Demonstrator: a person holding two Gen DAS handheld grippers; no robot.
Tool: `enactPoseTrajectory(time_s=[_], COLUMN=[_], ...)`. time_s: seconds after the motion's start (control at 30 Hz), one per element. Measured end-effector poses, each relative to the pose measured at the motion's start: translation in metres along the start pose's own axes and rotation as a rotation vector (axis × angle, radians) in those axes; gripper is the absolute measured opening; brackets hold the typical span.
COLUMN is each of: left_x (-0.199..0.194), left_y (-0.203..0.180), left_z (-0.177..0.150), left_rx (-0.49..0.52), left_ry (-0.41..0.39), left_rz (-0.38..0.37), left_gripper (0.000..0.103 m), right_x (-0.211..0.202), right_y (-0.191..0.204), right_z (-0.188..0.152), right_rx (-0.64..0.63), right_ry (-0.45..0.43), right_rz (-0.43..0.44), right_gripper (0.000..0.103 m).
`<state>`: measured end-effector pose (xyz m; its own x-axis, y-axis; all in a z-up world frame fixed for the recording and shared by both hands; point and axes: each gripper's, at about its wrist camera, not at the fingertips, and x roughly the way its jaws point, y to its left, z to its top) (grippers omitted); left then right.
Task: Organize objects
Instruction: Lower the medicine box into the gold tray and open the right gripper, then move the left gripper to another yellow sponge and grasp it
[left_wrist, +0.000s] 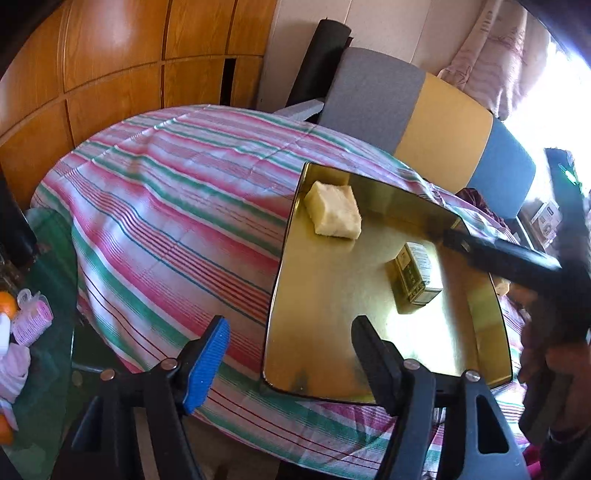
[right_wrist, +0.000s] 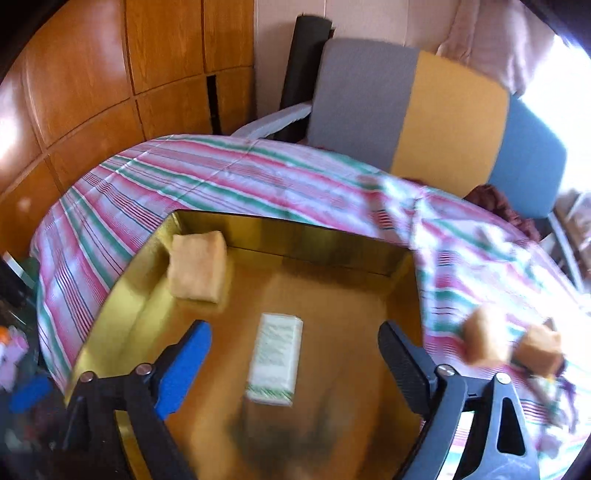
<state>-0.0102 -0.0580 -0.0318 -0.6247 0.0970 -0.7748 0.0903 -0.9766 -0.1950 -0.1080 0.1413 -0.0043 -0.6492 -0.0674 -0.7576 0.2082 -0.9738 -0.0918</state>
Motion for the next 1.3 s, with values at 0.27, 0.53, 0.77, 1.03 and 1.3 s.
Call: enactPoseTrajectory(time_s=[0.27,0.53,0.77,1.03,1.3], left_x=[-0.006,-0.01,-0.012,-0.012,0.004], left_y=[-0.025,-0.077,-0.142,-0.218,-0.276], left_z=[-0.002,-0.004,-0.004,-0.01,-0.008], left_rx=[0.069,0.189,0.338,0.509,0.577], left_ry=[-0.016,-0.012,-0.01,0.008,0.096], left_rz=[0.006,-0.054,-0.158,-0.265,-0.393], left_gripper=[0.069,0.067,0.062,0.062,0.061], right_x=[-0.049,-0.076,-0.078,-0.086,-0.112], right_y=[-0.032,-0.083,-0.149,-0.216,-0.274], right_z=[-0.044,-0.078,-0.119,-0.156,-0.187], right_rx=[0.008,0.079,0.22,0.344,0.322], right_ry=[-0.065,-0.058,0.062,0.157,0.306], right_rz=[-0.12,-0.185,-0.194,-0.197,-0.205], right_gripper=[0.101,0.101,0.101,0.101,0.101])
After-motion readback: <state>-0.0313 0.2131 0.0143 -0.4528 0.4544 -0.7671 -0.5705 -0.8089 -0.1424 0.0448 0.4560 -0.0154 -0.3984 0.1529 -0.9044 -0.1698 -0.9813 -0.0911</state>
